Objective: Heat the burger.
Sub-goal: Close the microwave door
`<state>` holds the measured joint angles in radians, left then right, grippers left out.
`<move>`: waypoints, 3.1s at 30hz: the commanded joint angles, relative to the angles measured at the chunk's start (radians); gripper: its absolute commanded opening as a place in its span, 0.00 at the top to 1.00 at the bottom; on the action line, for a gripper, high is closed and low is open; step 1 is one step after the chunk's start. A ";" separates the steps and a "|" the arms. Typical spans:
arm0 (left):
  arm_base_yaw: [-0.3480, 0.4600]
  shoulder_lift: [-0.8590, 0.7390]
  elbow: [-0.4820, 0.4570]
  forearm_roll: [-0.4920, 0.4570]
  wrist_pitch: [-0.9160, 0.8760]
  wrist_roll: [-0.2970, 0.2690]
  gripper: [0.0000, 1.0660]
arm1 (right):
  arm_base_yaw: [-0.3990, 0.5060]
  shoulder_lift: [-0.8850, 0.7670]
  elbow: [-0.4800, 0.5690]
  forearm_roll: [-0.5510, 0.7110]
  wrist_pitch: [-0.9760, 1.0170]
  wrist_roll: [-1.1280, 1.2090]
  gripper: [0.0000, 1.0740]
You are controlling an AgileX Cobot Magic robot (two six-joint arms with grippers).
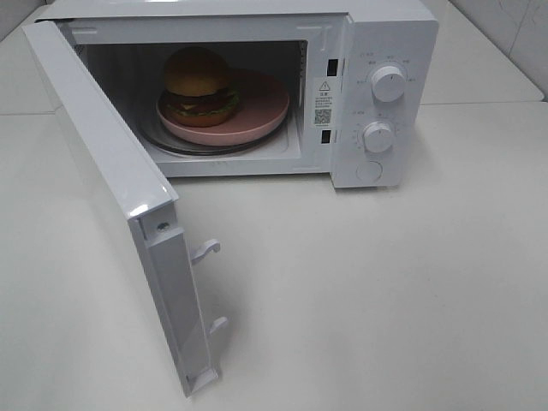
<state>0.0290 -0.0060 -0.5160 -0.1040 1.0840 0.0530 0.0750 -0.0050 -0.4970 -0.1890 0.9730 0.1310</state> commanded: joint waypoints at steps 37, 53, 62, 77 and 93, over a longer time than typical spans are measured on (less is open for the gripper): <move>0.004 -0.006 0.000 -0.008 -0.015 -0.005 0.06 | -0.007 -0.028 0.006 0.004 -0.008 0.002 0.30; 0.004 -0.006 0.000 -0.006 -0.015 -0.005 0.06 | -0.007 -0.028 0.006 0.004 -0.008 0.003 0.30; 0.004 0.034 -0.054 -0.023 -0.062 -0.005 0.09 | -0.007 -0.028 0.006 0.004 -0.008 0.003 0.30; 0.004 0.278 -0.058 -0.028 -0.288 -0.005 0.43 | -0.007 -0.028 0.006 0.004 -0.008 0.004 0.30; 0.004 0.501 -0.057 -0.027 -0.531 -0.001 1.00 | -0.007 -0.028 0.006 0.004 -0.008 0.004 0.30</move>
<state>0.0290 0.4930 -0.5680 -0.1230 0.5820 0.0530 0.0750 -0.0050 -0.4930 -0.1860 0.9700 0.1310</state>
